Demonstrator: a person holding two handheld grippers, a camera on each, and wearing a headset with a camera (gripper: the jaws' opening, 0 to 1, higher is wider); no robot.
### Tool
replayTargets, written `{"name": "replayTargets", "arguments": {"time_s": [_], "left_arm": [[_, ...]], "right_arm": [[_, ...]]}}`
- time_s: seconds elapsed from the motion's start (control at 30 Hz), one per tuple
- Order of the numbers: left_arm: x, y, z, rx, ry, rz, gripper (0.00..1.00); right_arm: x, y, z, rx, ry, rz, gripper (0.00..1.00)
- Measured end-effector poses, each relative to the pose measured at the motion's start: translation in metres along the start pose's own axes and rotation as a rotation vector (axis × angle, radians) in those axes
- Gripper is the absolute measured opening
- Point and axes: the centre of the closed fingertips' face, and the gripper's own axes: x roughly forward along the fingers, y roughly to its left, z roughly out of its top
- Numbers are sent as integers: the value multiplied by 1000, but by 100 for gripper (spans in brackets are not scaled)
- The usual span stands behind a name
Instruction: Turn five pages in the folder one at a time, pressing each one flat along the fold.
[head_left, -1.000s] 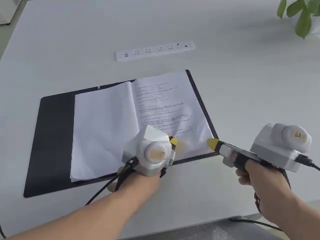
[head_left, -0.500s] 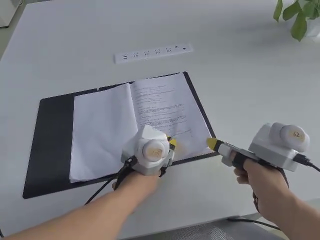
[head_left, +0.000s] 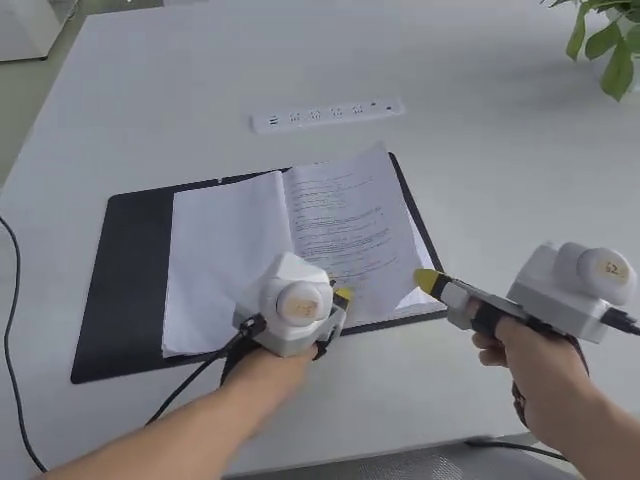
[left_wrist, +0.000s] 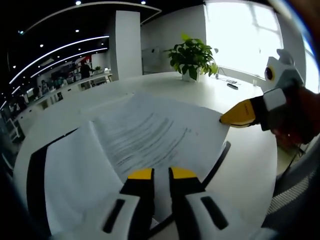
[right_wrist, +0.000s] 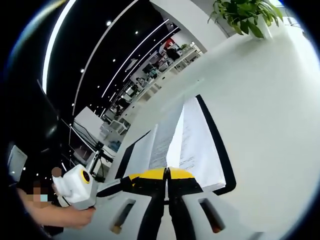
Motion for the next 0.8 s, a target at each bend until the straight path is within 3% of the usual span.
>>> {"name": "replayTargets", "arguments": {"time_s": [0.17,0.4,0.8], "left_arm": [[-19,6,11,-22,-43,8,13],[-45,18,21,-44,-87,25,15],[-100,61,35,-78,-163,99,19]], "right_arm": [[3,19,1,-18,1,34,0],[6,62,0,-45,-3,96,0],[20,119,-17,-95,29,185,0]]}}
